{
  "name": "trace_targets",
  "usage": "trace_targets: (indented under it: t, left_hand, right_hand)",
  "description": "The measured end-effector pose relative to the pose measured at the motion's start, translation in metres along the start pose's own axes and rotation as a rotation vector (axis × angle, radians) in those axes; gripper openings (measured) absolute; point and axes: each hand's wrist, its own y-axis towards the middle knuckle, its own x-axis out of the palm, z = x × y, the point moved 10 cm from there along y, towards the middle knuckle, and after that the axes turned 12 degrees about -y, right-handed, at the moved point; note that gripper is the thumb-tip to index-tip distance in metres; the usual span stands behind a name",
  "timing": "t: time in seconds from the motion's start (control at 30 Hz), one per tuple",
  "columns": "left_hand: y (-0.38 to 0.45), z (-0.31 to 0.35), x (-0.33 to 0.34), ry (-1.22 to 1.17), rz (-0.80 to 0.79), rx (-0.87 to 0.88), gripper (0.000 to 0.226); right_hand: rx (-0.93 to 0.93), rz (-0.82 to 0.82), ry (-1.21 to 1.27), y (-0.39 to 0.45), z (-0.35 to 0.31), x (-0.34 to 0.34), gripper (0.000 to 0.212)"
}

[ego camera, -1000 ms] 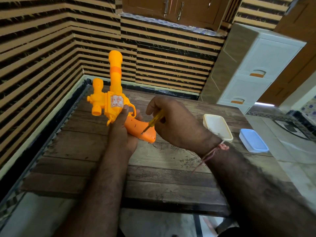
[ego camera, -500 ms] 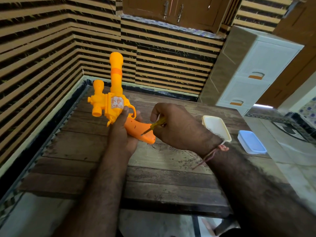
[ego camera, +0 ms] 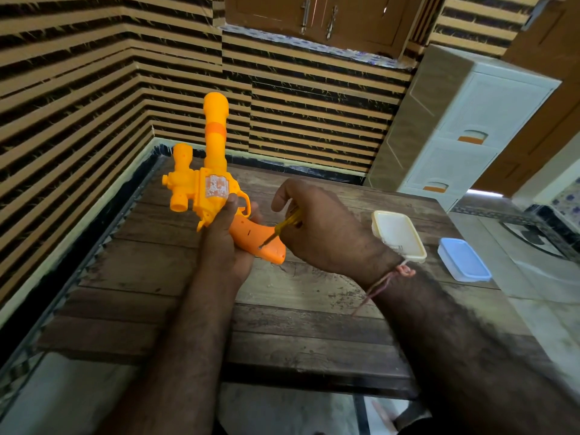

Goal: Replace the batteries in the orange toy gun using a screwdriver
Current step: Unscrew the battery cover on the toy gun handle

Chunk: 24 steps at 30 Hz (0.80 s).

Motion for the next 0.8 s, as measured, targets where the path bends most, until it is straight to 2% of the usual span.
trace_targets:
  t: [0.07,0.13,0.23,0.33,0.6,0.73,0.8]
  left_hand:
    - [-0.0019,0.002,-0.0011,-0.019,0.029,0.01,0.058]
    - [-0.0015,0.0043,-0.0028,-0.042,0.057,0.027,0.047]
    - [-0.002,0.0046,-0.0022,-0.029,0.058,0.032,0.052]
    - [-0.0029,0.0052,-0.0008,-0.009,0.051,0.042,0.049]
    - [-0.0018,0.0019,-0.0035,-0.011,0.07,0.021,0.049]
    - [-0.0037,0.0046,-0.0012,-0.013,0.064,0.035,0.053]
    - [-0.0043,0.005,-0.001,-0.003,0.07,0.035,0.051]
  right_hand:
    - [-0.014,0.026,-0.092,-0.0003,-0.0021,-0.0013,0.011]
    - [-0.018,0.078,-0.168,-0.0003,-0.0021,-0.0051,0.015]
    - [-0.015,0.056,-0.102,-0.0003,-0.0003,-0.0052,0.009]
    - [-0.007,0.006,-0.068,-0.0013,0.0018,-0.0029,0.019]
    - [-0.015,0.039,-0.133,-0.0006,-0.0018,-0.005,0.013]
    - [-0.001,-0.002,-0.089,-0.0009,0.0011,-0.0028,0.025]
    - [-0.004,-0.007,-0.099,-0.0018,0.0001,-0.0021,0.022]
